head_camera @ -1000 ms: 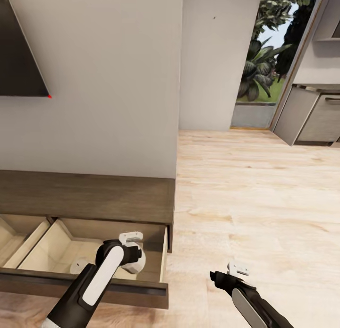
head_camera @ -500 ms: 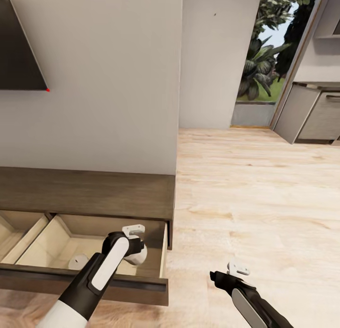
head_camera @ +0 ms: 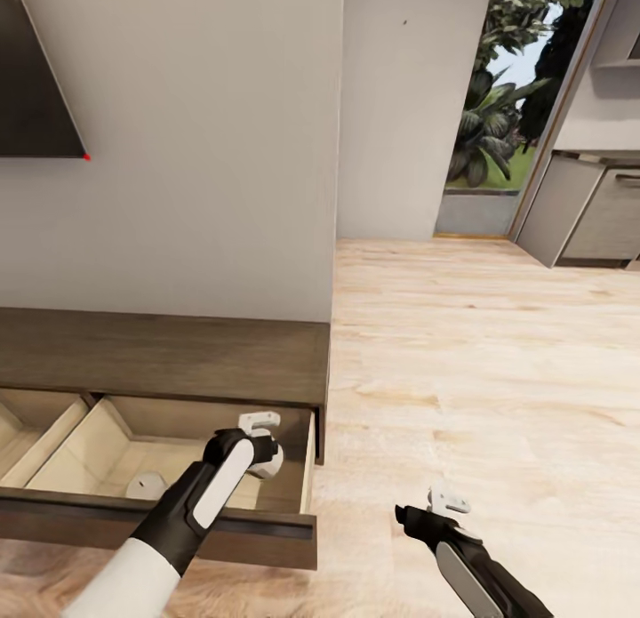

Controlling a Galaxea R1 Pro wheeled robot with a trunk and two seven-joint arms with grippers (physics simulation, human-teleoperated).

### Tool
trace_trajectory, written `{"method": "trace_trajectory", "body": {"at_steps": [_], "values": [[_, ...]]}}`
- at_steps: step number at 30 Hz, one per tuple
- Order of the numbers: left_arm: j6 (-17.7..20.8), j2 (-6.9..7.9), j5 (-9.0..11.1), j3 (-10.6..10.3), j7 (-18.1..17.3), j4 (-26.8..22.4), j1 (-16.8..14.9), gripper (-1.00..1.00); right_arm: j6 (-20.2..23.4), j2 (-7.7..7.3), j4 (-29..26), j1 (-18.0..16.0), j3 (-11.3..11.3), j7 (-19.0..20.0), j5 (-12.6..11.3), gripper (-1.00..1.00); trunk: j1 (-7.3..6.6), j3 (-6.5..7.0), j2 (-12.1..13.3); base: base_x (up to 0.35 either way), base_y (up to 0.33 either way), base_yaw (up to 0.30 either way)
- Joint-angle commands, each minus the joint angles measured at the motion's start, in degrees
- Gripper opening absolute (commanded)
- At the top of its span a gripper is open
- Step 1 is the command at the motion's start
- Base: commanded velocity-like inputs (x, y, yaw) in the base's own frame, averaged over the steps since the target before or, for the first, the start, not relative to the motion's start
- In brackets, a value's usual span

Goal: Place each of the two pumpkins and all three candles from the living room inside a cabinet in the living room (use any cabinet), then make sure every cabinet is closed, and position the cauldron so it is next to a table in the living room.

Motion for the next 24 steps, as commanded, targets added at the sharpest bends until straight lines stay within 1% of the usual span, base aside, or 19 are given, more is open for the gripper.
{"method": "trace_trajectory", "body": {"at_steps": [1, 3, 4, 5, 7, 9, 11, 12, 13, 14, 15, 17, 19, 22, 24], "values": [[-1.89, -0.09, -1.40, -0.10, -2.41, 2.42, -0.56, -1.00, -1.25, -0.10, -1.17, -0.05, 0.37, -0.53, -0.39, 1.00, 0.21, -0.23, -0.44, 0.000, 0.000, 0.000], [-3.35, -0.20, -3.50, -0.10, -4.97, 4.22, -0.93, -1.00, -2.57, -0.27, -5.17, -0.05, 0.62, -0.72, -0.40, 1.00, 0.65, -0.59, -1.25, 0.000, 0.000, 0.000], [-3.85, -0.23, -4.55, -0.10, -5.86, 4.83, -1.06, -1.00, -2.71, -0.43, -8.63, -0.05, 0.71, -0.97, -0.50, 1.00, 0.87, -0.77, -1.65, 0.000, 0.000, 0.000], [-4.04, -0.25, -5.01, -0.10, -6.20, 5.06, -1.11, -1.00, -2.22, -0.47, -10.75, -0.05, 0.74, -1.28, -0.52, 1.00, 1.09, -0.95, -2.05, 0.000, 0.000, 0.000], [-4.26, -0.18, -5.50, -0.10, -6.55, 5.30, -1.20, -1.00, 1.10, -0.50, -14.93, -0.05, 0.63, -2.87, -0.47, 1.00, 1.53, -1.31, -2.85, 0.000, 0.000, 0.000], [-4.41, 0.00, -5.75, 0.00, -6.73, 5.46, -1.26, -1.00, 7.55, -0.47, -23.41, -0.05, 0.29, -8.30, -0.97, 1.00, 1.97, -1.67, -3.65, 0.000, 0.000, 0.000], [-4.44, 0.05, -5.80, 0.10, -6.77, 5.49, -1.27, -1.00, 11.61, -0.43, -29.14, -0.05, -0.14, -12.67, -1.26, 1.00, 2.41, -2.03, -4.45, 0.000, 0.000, 0.000], [-4.45, 0.11, -5.82, 0.15, -6.78, 5.54, -1.28, -1.00, 15.26, -0.38, -32.26, -0.05, -1.58, -15.68, -1.37, 1.00, 2.63, -2.21, -4.85, 0.000, 0.000, 0.000], [-4.45, 0.15, -5.83, 0.19, -6.79, 5.61, -1.28, -1.00, 17.60, -0.37, -33.67, -0.05, -3.36, -17.06, -1.42, 1.00, 2.85, -2.39, -5.26, 0.000, 0.000, 0.000], [-4.46, 0.17, -5.83, 0.21, -6.79, 5.65, -1.28, -1.00, 19.69, -0.36, -34.58, -0.05, -5.67, -17.94, -1.46, 1.00, 3.07, -2.57, -5.66, 0.000, 0.000, 0.000], [-4.46, 0.17, -5.83, 0.23, -6.69, 5.69, -1.28, -1.00, 22.41, -0.39, -35.39, -0.05, -9.44, -18.63, -1.49, 1.00, 3.29, -2.75, -6.06, 0.000, 0.000, 0.000], [-4.46, 0.22, -5.87, 0.24, -6.50, 5.71, -1.28, -1.00, 25.57, -0.39, -35.91, -0.05, -13.84, -18.95, -1.56, 1.00, 3.73, -3.11, -6.86, 0.000, 0.000, 0.000], [-4.46, 0.30, -5.91, 0.25, -6.36, 5.73, -1.28, -1.00, 28.26, -0.19, -36.11, -0.05, -17.21, -17.79, -1.55, 1.00, 4.17, -3.47, -7.66, 0.000, 0.000, 0.000], [-4.50, 0.13, -5.92, 0.27, -6.25, 5.74, -1.33, -1.00, 29.65, 0.06, -36.17, -0.05, -18.79, -15.49, -1.52, 1.00, 4.82, -4.00, -8.87, 0.000, 0.000, 0.000], [-4.53, -0.13, -5.93, 0.27, -6.20, 5.76, -1.46, -1.00, 30.17, 0.20, -36.18, -0.05, -19.06, -15.00, -1.52, 1.00, 5.26, -4.36, -9.67, 0.000, 0.000, 0.000]]}}
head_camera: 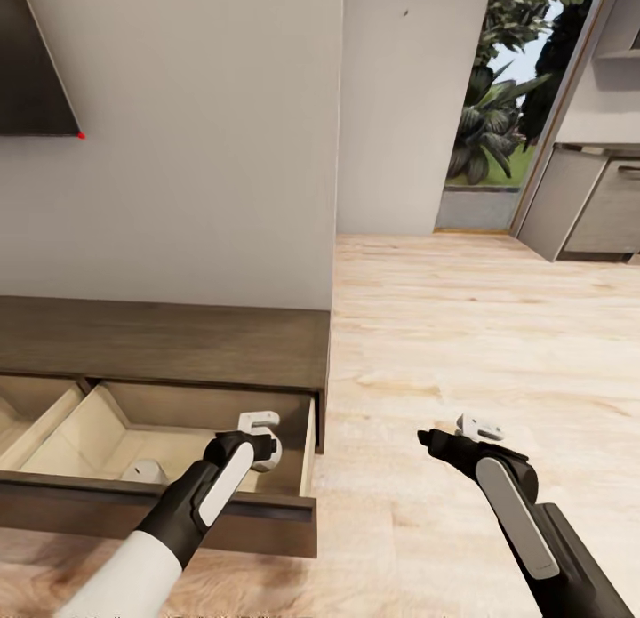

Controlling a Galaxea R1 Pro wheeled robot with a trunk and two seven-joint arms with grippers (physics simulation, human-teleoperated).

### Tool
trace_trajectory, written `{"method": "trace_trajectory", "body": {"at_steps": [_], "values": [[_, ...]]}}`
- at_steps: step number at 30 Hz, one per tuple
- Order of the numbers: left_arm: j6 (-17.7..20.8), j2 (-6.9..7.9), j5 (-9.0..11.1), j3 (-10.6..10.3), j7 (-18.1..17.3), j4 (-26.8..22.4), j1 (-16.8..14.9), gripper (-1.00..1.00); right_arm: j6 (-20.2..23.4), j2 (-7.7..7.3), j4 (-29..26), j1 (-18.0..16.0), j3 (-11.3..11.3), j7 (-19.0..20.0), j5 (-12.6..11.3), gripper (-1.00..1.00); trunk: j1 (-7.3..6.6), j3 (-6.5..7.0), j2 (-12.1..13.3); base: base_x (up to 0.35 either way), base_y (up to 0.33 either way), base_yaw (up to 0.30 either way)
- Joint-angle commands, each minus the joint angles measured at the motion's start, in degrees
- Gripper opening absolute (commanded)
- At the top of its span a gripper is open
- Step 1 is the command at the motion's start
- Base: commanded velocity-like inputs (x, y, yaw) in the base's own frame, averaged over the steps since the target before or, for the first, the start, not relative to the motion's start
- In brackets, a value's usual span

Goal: Place each of the two pumpkins and all three candles from the living room inside a cabinet in the living room (use any cabinet), then make sure every cabinet is closed, and position the cauldron so it is next to a table in the living room.

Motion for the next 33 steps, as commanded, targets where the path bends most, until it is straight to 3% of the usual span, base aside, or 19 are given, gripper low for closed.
{"method": "trace_trajectory", "body": {"at_steps": [1, 6, 11, 13, 20, 33], "values": [[0.08, -0.03, 0.49, -0.12, 0.55, -0.04, -0.17, -1.00, 0.55, -0.03, -0.10, -0.05, 0.05, -0.50, -0.52, 1.00, 0.21, -0.24, -0.44, 0.000, 0.000, 0.000], [-0.02, -0.11, 0.39, -0.13, 0.57, -0.01, -0.46, -1.00, 2.76, -0.05, -0.15, -0.05, -0.01, -0.43, -0.47, 1.00, 1.12, -1.18, -2.06, 0.000, 0.000, 0.000], [-0.10, -0.23, -3.90, -0.03, 0.63, -0.01, -0.72, -1.00, 3.08, -0.19, -0.08, -0.05, 0.08, -0.59, -0.37, 1.00, 1.25, -2.28, -2.13, 0.000, 0.000, 0.000], [-0.10, -0.22, -4.42, -0.04, 0.66, -0.01, -0.73, -1.00, 3.09, -0.17, -0.07, -0.05, 0.10, -0.60, -0.35, 1.00, 1.30, -2.73, -2.15, 0.000, 0.000, 0.000], [-0.42, -0.21, -4.89, -0.04, 0.76, -0.01, -0.74, -1.00, 3.10, -0.18, 0.01, -0.05, -0.04, -0.61, -0.34, 1.00, 1.48, -4.28, -2.25, 0.000, 0.000, 0.000], [-0.46, -0.21, -5.41, 0.10, 0.74, -0.92, -0.67, -1.00, 3.10, -0.16, 0.19, -0.05, -0.15, -0.61, -0.37, 1.00, 1.48, -4.28, -2.25, 0.000, 0.000, 0.000]]}}
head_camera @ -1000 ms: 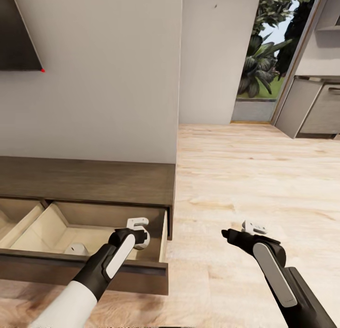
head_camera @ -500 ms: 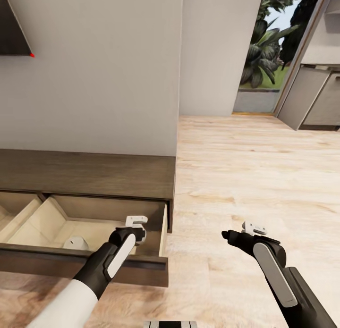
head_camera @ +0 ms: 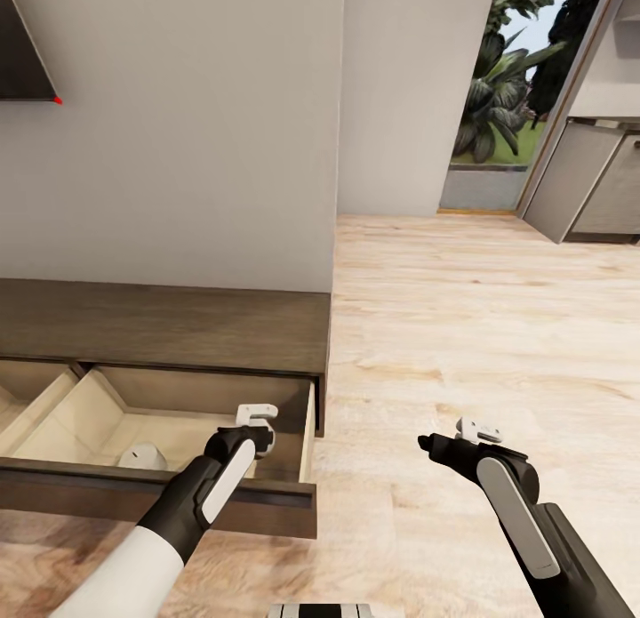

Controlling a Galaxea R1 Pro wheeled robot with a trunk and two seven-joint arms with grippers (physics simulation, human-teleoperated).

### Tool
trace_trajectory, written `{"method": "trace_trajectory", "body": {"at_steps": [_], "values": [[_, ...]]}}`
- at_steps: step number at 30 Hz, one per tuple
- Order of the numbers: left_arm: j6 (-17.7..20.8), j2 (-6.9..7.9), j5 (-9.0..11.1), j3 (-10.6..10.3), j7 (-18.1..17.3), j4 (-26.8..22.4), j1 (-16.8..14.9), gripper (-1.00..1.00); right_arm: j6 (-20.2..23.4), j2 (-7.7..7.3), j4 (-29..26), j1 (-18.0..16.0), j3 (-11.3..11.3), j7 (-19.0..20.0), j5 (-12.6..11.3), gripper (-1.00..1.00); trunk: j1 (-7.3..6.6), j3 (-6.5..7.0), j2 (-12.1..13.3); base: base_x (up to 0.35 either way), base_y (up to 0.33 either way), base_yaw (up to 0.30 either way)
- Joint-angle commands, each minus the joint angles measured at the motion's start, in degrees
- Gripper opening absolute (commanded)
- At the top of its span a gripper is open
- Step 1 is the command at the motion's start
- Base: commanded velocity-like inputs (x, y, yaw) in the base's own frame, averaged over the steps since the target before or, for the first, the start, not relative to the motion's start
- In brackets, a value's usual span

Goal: Place each of the two pumpkins and all three candles from the living room inside a cabinet in the living room (use any cabinet), then make sure every cabinet is closed, and position the cauldron so it is next to a table in the living room.

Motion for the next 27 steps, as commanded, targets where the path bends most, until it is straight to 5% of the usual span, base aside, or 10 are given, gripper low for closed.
{"method": "trace_trajectory", "body": {"at_steps": [1, 4, 5, 20, 27], "values": [[0.08, 0.02, 0.59, -0.10, 0.52, -0.08, -0.05, -1.00, 0.07, -0.05, -0.06, -0.04, 0.11, -0.59, -0.52, 1.00, -0.01, -0.05, -0.02, 0.000, 0.000, 0.000], [0.10, 0.02, 0.62, -0.14, 0.46, -0.10, -0.08, -1.00, 0.07, -0.05, -0.11, -0.04, 0.08, -0.59, -0.52, 1.00, -0.01, -0.05, -0.02, 0.000, 0.000, 0.000], [0.09, 0.02, 0.61, -0.15, 0.46, -0.10, -0.06, 1.00, 0.07, -0.05, -0.12, -0.04, 0.08, -0.59, -0.51, 1.00, -0.01, -0.05, -0.02, 0.000, 0.000, 0.000], [0.13, 0.17, 1.21, 0.07, 0.44, -0.09, -0.02, 1.00, 0.05, 0.01, -0.03, -0.04, 0.02, -0.33, -0.59, 1.00, -0.01, -0.05, -0.02, 0.000, 0.000, 0.000], [0.73, 0.27, 1.47, 0.45, 0.11, -0.10, -0.02, 1.00, -0.02, 0.03, 0.18, -0.04, 0.06, -0.33, -0.59, 1.00, -0.19, 1.50, 0.07, 0.000, 0.000, 0.000]]}}
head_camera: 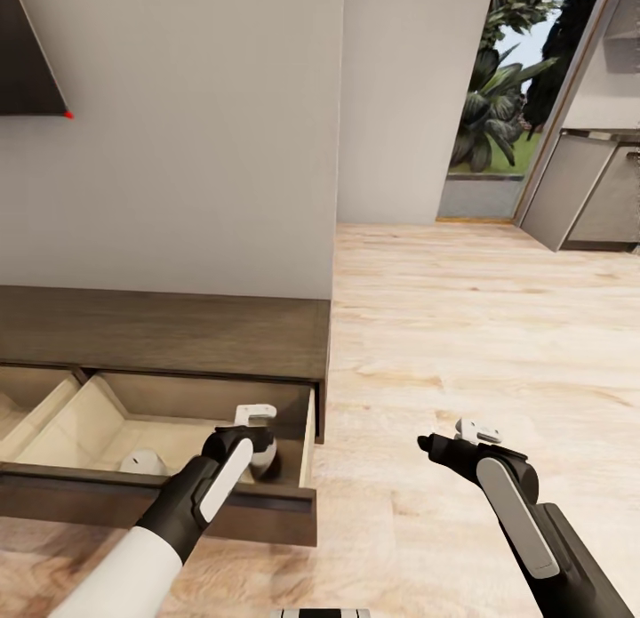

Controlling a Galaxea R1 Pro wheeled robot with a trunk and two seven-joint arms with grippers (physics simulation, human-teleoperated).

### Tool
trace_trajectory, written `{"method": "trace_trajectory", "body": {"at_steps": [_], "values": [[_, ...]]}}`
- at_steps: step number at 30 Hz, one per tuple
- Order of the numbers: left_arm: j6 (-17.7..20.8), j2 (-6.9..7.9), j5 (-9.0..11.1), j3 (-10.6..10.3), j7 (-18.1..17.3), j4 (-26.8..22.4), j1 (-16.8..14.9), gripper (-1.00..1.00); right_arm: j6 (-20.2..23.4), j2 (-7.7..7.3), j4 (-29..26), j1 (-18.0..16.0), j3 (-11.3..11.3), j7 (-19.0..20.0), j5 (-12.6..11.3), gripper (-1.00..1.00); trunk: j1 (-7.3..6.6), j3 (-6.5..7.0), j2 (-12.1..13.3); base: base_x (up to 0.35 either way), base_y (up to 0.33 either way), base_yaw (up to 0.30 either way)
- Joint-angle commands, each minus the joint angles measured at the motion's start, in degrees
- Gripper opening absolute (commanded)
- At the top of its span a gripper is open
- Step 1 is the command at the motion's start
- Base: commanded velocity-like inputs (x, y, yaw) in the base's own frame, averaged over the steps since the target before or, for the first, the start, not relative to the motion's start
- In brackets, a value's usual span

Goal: Place each of the two pumpkins and all three candles from the living room inside a cabinet in the living room (use any cabinet), then make sure every cabinet is closed, and position the cauldron so it is next to a table in the living room.

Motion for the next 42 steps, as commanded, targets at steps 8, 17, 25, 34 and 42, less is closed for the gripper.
{"method": "trace_trajectory", "body": {"at_steps": [8, 17, 25, 34, 42], "values": [[3.67, 0.24, 1.38, 4.73, 0.49, -2.16, 0.35, 1.00, 0.09, -0.05, 0.06, -0.04, 0.13, -0.59, -0.53, 1.00, -0.22, 1.73, 0.09, 0.000, 0.000, 0.000], [8.15, 0.41, 1.41, 5.50, 0.47, -7.83, 0.75, 1.00, 0.07, -0.05, 0.27, -0.04, 0.25, -0.59, -0.53, 1.00, -2.19, 3.34, 3.70, -0.026, 0.000, 0.000], [8.22, 0.27, 1.41, 5.43, 0.47, -8.54, 0.98, 1.00, 0.07, -0.05, 0.33, -0.04, 0.17, -0.59, -0.53, 1.00, -3.95, 4.78, 6.91, -0.096, 0.000, 0.000], [9.35, 0.50, 1.33, 5.61, 0.55, -16.33, 3.80, 1.00, 0.15, -0.05, 0.25, -0.04, 0.16, -0.59, -0.53, 1.00, -5.93, 6.40, 10.52, -0.050, 0.000, 0.000], [10.53, 0.78, 1.24, 7.78, 0.56, -17.70, 4.42, 1.00, 0.15, -0.05, 0.32, -0.04, 0.16, -0.59, -0.53, 1.00, -7.68, 7.83, 13.73, -0.144, 0.000, 0.000]]}}
